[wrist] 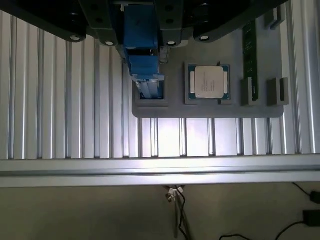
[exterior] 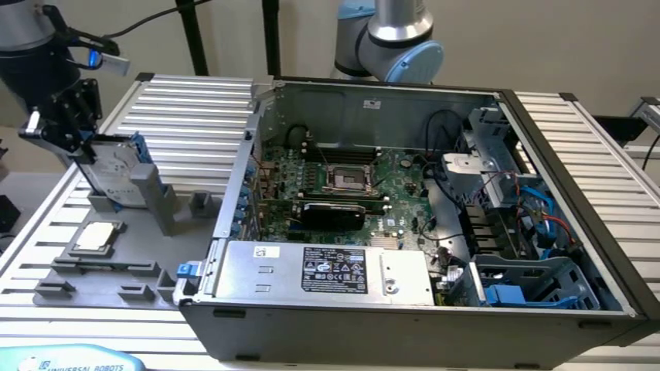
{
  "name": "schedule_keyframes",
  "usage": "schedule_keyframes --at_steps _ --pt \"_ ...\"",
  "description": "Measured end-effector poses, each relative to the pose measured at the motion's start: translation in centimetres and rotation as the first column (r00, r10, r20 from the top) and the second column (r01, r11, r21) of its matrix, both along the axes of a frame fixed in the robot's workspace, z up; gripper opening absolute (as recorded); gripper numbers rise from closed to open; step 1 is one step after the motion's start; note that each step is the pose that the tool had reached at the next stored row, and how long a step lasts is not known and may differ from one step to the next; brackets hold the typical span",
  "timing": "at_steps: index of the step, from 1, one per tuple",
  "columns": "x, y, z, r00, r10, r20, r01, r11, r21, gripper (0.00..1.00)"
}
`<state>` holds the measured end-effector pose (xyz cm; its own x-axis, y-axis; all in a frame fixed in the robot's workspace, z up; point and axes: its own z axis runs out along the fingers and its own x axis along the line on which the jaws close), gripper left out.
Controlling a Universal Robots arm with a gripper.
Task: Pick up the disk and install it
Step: 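Pick up the disk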
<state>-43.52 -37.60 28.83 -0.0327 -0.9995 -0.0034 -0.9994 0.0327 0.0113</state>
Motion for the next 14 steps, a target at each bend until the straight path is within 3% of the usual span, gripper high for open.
schedule_keyframes --at_steps 5,14 --pt "-0.01 -0.25 0.00 1.0000 0.000 0.0000 0.000 1.0000 -0.0002 0.33" --pt "-0.01 -0.27 0.00 1.0000 0.000 0.0000 0.000 1.0000 -0.0001 0.33"
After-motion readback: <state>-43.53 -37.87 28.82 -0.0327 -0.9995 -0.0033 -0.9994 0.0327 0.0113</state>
